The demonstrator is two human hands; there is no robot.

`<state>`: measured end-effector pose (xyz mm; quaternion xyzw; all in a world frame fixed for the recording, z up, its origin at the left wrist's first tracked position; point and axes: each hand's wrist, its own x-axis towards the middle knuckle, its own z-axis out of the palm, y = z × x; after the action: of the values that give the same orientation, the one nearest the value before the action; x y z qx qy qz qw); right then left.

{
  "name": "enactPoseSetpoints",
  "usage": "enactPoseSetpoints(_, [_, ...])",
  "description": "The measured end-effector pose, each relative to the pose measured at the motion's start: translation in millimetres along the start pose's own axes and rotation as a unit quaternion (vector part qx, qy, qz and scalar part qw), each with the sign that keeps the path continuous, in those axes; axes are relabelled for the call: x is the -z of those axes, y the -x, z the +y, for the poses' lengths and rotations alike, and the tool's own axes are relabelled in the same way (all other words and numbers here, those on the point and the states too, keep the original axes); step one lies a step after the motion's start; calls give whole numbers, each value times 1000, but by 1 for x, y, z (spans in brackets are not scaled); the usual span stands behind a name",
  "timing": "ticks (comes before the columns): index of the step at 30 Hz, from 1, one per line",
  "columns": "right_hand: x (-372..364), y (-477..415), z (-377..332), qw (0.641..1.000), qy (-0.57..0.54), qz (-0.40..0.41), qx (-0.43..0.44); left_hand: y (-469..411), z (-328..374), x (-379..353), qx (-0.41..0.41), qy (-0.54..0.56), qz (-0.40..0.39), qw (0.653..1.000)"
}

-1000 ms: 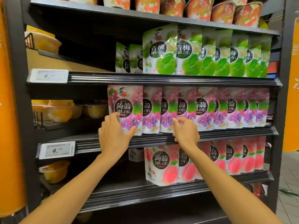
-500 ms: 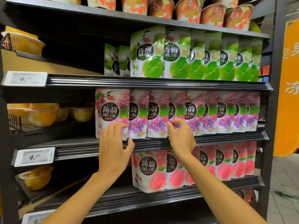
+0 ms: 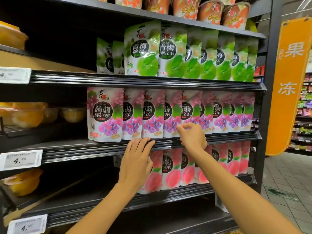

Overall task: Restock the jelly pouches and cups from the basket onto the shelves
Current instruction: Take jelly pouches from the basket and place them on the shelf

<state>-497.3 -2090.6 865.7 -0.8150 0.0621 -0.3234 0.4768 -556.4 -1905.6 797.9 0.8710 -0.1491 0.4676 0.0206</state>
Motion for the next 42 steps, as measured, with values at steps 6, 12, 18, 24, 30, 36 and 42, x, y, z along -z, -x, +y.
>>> enactPoseSetpoints(6, [12,0,8,1000,-10,4,8,-11,13,-3,48,9,34,998])
enactPoseSetpoints(12, [23,-12,29,990,-56,119,48,-29,35,-19,75,10,84,994])
enactPoseSetpoints(18, [30,-43,51,995,3,65,78,-48,67,-56,116,-37,127,984])
enactPoseSetpoints(24, [44,-71,72,990,1,48,131,-51,64,-81,133,-64,197,969])
enactPoseSetpoints(30, [55,-84,88,979,-99,19,178,-52,64,-89,133,-96,227,960])
enactPoseSetpoints(36, [64,-97,101,974,-91,64,197,-53,64,-90,132,-108,237,956])
enactPoseSetpoints(42, [63,-103,92,983,-51,-11,175,-53,67,-87,143,-109,225,958])
